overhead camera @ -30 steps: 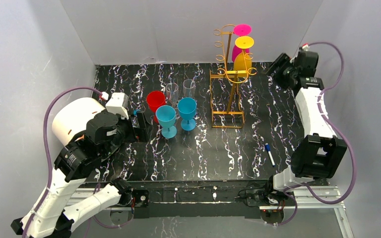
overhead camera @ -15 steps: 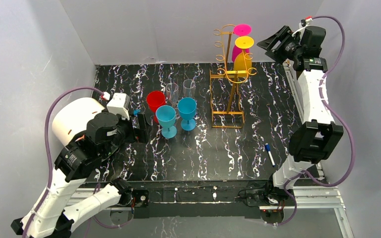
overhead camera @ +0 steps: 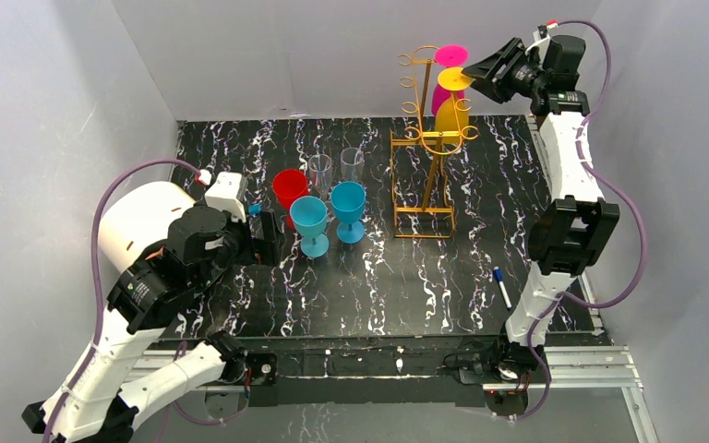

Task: Take the wine glass off the wine glass rack
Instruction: Pick up the wine glass from the wine rack.

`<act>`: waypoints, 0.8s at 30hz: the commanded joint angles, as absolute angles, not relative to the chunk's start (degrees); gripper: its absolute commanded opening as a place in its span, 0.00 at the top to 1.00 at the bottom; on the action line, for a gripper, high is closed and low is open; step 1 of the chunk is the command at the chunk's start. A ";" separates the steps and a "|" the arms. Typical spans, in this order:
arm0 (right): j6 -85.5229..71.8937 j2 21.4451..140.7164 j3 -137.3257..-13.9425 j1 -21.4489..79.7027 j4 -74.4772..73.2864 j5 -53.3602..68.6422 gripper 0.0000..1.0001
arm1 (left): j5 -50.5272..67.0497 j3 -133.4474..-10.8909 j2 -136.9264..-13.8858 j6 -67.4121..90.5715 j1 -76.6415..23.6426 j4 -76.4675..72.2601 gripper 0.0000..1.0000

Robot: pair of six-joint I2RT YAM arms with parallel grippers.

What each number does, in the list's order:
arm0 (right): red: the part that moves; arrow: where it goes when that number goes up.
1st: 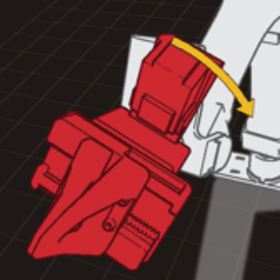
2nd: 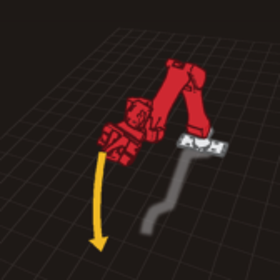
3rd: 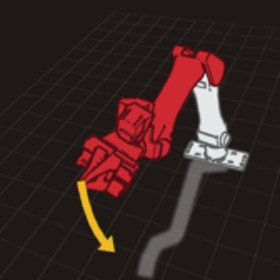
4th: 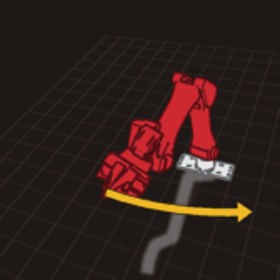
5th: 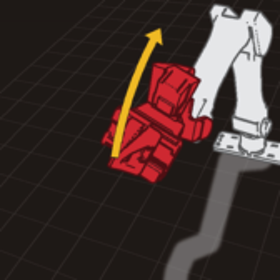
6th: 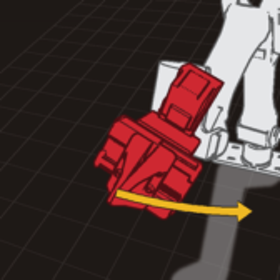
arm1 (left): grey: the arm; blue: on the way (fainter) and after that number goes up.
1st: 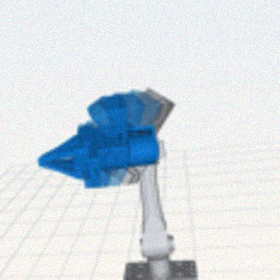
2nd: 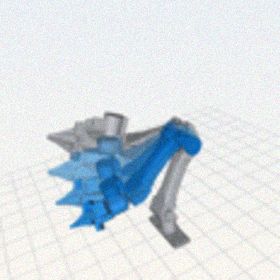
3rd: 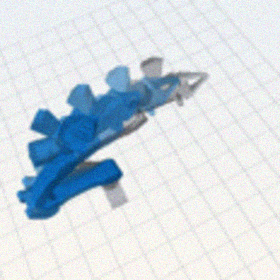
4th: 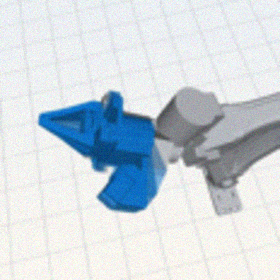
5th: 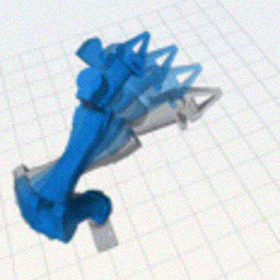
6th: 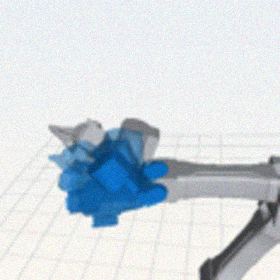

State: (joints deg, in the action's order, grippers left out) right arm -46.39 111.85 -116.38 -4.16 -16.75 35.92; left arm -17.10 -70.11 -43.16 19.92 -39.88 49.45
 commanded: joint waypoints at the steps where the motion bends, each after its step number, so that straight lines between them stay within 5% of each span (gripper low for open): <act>1: -45.68 113.01 -121.47 -2.76 -16.37 37.25 0.44 | -17.49 -70.96 -43.73 19.25 -39.89 49.73 0.02; 9: -38.56 113.83 -126.10 -1.24 -24.77 27.04 0.64 | -19.93 -72.34 -43.11 20.94 -39.95 50.13 0.02; 24: -40.44 113.16 -127.65 -1.23 -25.88 27.33 0.91 | -19.42 -72.92 -43.55 21.53 -39.93 49.84 0.02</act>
State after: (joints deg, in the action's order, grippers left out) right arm -40.69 114.06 -125.21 -1.37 -24.73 28.21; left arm -19.03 -71.37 -43.51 21.04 -39.88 49.41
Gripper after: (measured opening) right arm 0.150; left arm 0.983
